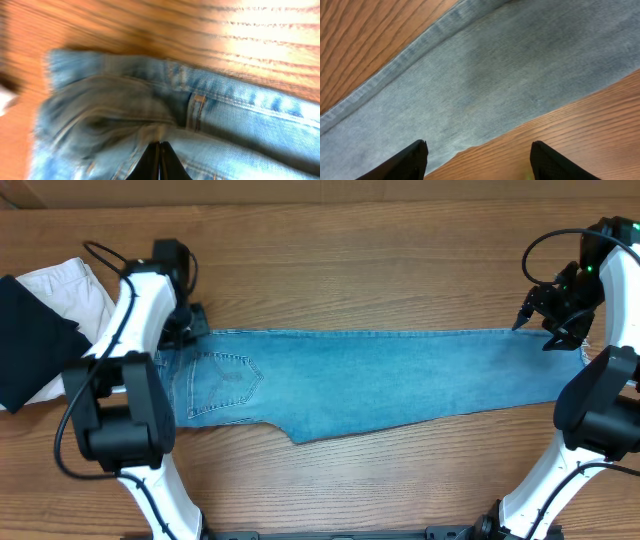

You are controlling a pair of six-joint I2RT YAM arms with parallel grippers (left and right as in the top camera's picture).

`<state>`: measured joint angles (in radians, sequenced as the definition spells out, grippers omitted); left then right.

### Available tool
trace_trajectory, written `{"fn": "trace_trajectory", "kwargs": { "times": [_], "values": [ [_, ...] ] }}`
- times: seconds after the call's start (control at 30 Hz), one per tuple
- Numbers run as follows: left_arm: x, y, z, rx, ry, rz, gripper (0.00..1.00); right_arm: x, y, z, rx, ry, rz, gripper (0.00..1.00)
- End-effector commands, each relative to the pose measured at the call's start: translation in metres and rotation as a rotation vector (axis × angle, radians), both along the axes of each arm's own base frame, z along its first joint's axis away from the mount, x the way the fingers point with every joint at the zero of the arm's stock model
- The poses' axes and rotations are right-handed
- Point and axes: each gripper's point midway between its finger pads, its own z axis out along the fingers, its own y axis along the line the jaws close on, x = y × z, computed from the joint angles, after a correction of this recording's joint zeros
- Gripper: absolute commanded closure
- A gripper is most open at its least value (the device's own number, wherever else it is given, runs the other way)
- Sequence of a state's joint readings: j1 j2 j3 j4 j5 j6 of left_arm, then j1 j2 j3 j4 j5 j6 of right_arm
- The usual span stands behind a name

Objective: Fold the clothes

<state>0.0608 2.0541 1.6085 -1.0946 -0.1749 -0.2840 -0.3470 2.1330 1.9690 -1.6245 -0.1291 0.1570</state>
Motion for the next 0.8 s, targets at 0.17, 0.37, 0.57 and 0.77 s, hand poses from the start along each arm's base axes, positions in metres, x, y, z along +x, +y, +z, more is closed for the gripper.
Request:
{"fn": "trace_trajectory", "kwargs": {
  "times": [0.17,0.37,0.57,0.77],
  "values": [
    [-0.033,0.027,0.065,0.1,-0.011,0.138,0.96,-0.002,-0.005,0.0,-0.005,-0.002,-0.011,0.3],
    [-0.049,0.044,0.017,0.09,0.029,0.181,0.94,-0.002,-0.006,0.0,-0.007,-0.001,-0.012,0.3],
    [-0.044,0.046,-0.044,-0.003,0.048,0.117,0.93,-0.004,-0.012,0.0,-0.009,0.0,-0.029,0.28],
    [-0.042,0.056,-0.067,-0.036,0.077,0.153,0.95,-0.013,-0.044,-0.002,-0.052,0.003,-0.092,0.16]
  ]
}}
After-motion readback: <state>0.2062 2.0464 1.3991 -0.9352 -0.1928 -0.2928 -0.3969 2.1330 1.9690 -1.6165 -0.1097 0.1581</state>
